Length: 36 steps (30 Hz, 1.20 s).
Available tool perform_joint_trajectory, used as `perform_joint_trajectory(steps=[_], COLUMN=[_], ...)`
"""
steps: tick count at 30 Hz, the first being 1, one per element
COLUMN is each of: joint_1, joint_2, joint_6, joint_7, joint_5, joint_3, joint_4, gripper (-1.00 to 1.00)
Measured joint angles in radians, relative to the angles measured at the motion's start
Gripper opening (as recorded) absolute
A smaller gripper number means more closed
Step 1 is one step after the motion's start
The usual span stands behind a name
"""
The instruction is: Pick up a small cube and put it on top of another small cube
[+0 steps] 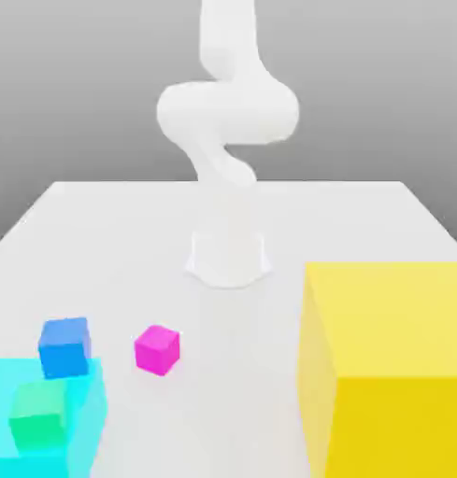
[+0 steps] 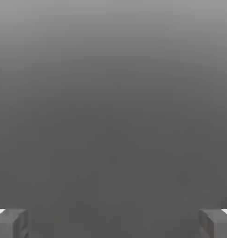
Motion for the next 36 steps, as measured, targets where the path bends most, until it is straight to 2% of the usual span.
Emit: perform_joint_trajectory(steps=[12,17,21,23,25,26,32,36], joint_1=[-0.145,-0.210,-0.228,-0.265,-0.319,-0.336,-0.346,-0.321], joint_2=[0.341,0.544,0.761,0.837,0.910,0.943,0.960,0.866], joint_6=[0.311,0.485,0.659,0.721,0.782,0.810,0.824,0.746], joint_7=[0.069,0.091,0.048,0.016,0.016,0.017,0.021,0.041], joint_5=[-0.052,-0.063,0.006,0.051,0.049,0.047,0.041,0.016], joint_3=[-0.069,-0.120,-0.119,-0.068,-0.017,-0.001,0.007,-0.024], joint_4=[-0.404,-0.593,-0.620,-0.610,-0.599,-0.593,-0.590,-0.606], gripper=[0.00,0.00,0.00,0.00,0.00,-1.00,-1.00,-1.00])
